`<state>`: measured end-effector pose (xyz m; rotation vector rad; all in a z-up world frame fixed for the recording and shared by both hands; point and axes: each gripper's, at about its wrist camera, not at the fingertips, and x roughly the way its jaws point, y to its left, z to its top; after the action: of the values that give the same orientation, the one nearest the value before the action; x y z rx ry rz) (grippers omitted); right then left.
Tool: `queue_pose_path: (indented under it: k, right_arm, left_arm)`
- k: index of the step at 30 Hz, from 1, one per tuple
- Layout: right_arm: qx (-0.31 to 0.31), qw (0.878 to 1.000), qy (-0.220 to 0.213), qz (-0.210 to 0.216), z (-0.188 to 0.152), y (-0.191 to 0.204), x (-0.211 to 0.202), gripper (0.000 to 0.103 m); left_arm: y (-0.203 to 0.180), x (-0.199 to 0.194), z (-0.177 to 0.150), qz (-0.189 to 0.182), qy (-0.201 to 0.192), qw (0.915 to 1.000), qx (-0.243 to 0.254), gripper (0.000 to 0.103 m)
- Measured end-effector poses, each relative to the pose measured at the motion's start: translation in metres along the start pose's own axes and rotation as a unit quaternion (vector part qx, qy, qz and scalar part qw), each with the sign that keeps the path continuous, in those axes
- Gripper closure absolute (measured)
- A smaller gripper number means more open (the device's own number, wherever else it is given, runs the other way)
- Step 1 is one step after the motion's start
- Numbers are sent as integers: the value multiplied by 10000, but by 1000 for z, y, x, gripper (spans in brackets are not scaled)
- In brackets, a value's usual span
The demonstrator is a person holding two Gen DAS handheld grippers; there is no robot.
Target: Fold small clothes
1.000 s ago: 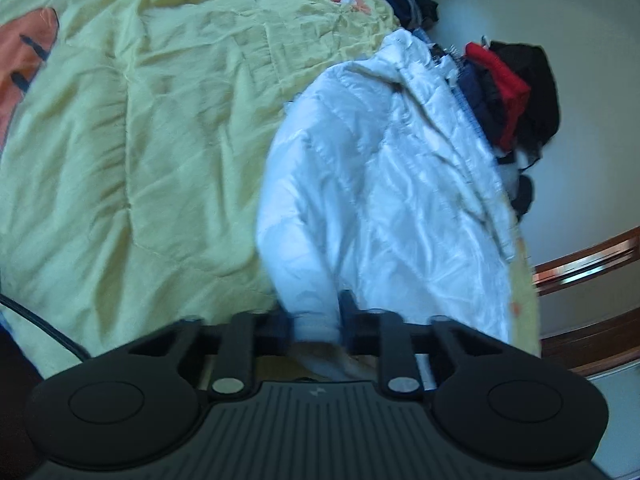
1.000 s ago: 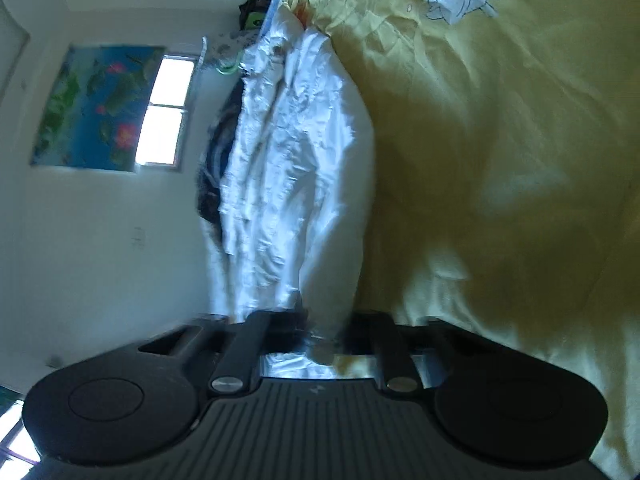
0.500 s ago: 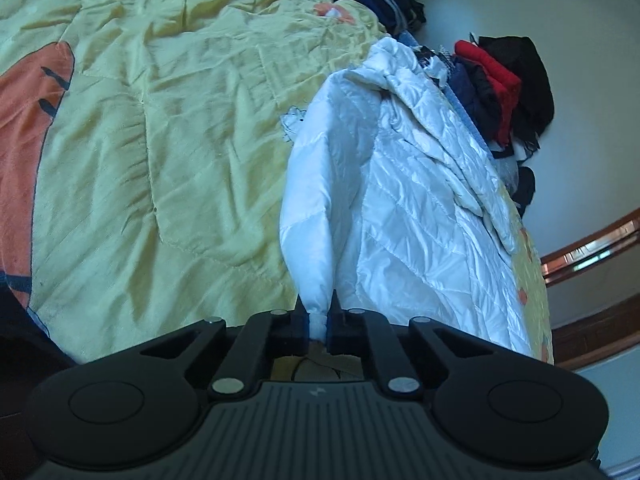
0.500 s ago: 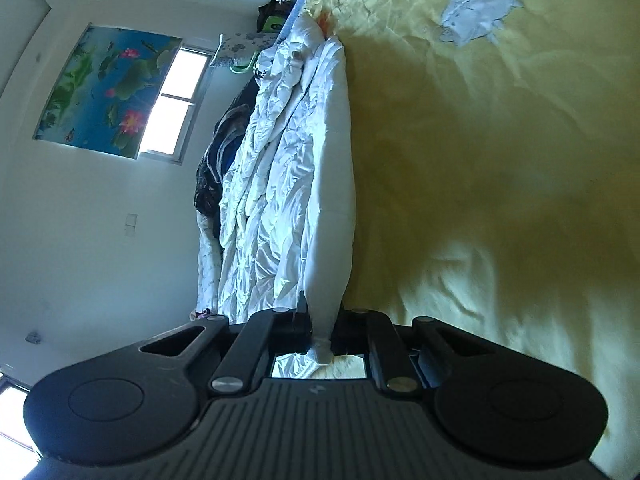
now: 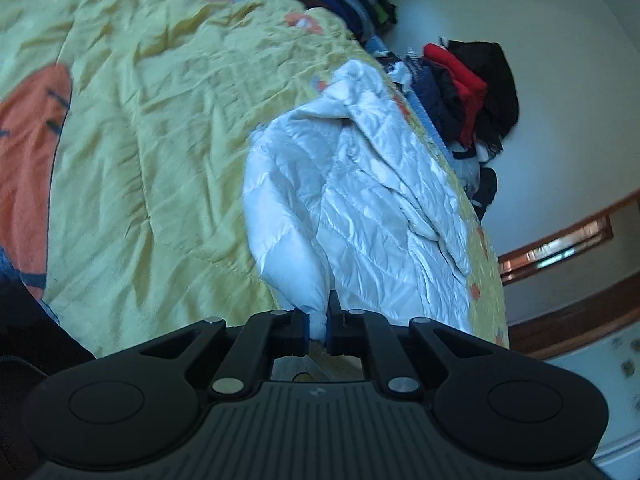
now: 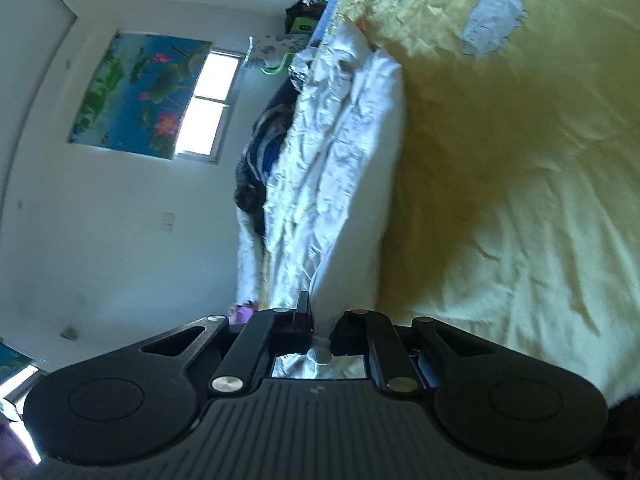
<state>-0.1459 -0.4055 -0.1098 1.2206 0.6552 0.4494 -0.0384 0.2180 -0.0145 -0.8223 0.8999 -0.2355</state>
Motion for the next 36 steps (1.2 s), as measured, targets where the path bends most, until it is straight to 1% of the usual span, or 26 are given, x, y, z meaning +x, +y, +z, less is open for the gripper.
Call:
queue_pose_path:
  k: [3,5,10,15,18,21,24,29,32,36]
  right_arm:
    - [-75,9999,-56,77,14,7,11,90]
    - [-168,9996,-140,184,29,16,18,90]
    - [-361,9979,-292,450,72,35,41,90]
    - [-417,9971,-320,542,107,44,68,90]
    - [-452,9974,-320,471,128,47,84,90]
    - [-509,9973,-309,419,150,51,98,90]
    - [-627,9968,-330,360,172,58,116,90]
    - [-781,9959,-351,278,212,67,147,90]
    - [-811,9960,-345,178,233,66,165,90]
    - [-825,9961,-320,52,258,61,187,90]
  left_arm:
    - [1,6,8,11,-7,9999,-140,96]
    - [-5,7,19,-46,-95,9999,-132,96]
    - [-29,13,52,-239,-355,9991,22,96]
    - [-61,35,87,-228,-542,9978,313,96]
    - [-74,51,109,-194,-587,9974,366,96]
    - [-83,68,131,-198,-596,9976,288,96]
    - [-95,86,152,-172,-605,9975,317,96]
    - [-118,115,183,-66,-754,9957,538,96]
    - [-129,133,201,-11,-827,9946,626,96]
    - [-137,161,220,136,-801,9941,713,96]
